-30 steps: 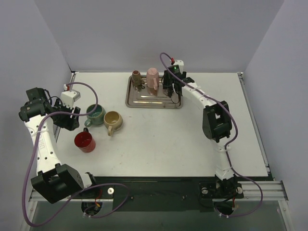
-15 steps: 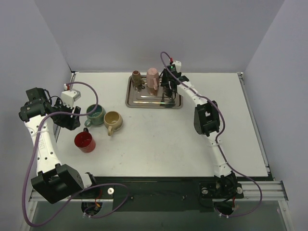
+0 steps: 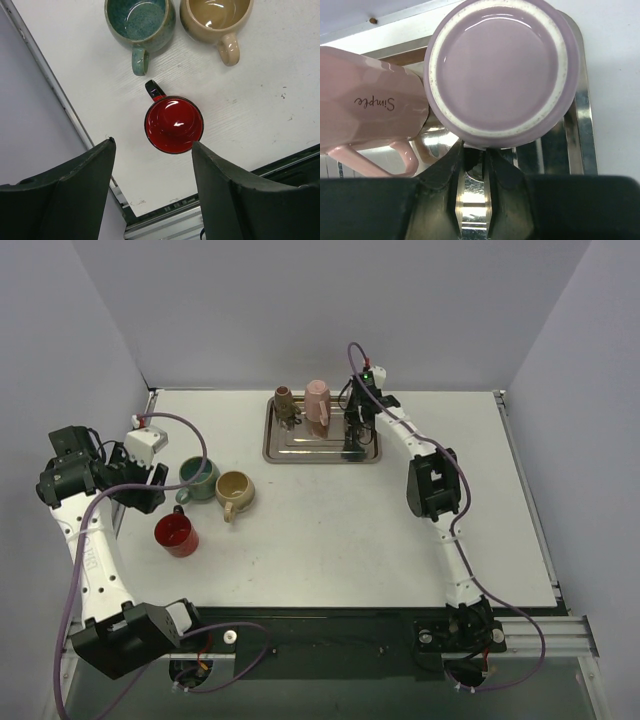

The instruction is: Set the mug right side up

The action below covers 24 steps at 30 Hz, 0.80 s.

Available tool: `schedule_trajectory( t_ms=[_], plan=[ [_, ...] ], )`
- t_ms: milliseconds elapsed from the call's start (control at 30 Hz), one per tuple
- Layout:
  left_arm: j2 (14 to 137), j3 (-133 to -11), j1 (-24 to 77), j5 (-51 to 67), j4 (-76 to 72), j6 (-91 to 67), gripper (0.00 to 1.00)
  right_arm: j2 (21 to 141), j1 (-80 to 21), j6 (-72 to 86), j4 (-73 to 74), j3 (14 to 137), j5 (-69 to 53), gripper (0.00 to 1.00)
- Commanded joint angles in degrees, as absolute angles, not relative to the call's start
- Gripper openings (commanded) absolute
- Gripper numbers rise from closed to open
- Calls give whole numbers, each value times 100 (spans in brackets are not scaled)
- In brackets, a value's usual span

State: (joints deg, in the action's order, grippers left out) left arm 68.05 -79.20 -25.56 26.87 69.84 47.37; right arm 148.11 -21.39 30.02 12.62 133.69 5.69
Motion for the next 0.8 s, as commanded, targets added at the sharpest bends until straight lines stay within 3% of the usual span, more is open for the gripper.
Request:
schedule_trajectory(
  t_ms=[0,267,433,667,767],
  plan=[
    [6645,-7980,-2558,2891,6934,4869,73,14337,-2171,2874,723,12729,229,0],
    [7145,-8489,-2417,3778,7576,4527,74,11990,-2127,3225,-1852,9723,124,0],
    [7505,-8675,-1296,3868,7340,3633,73,11015,-2092,3699,-2645,8651,-334,0],
    [7848,-8763,-369,5113,5602,1281,73,10117,-2144,4464,-4138,7552,-1010,0],
    [7849,-8431,-396,6271,3465,-643,73,9513,-2442,4580,-4648,7313,-1265,0]
  ],
)
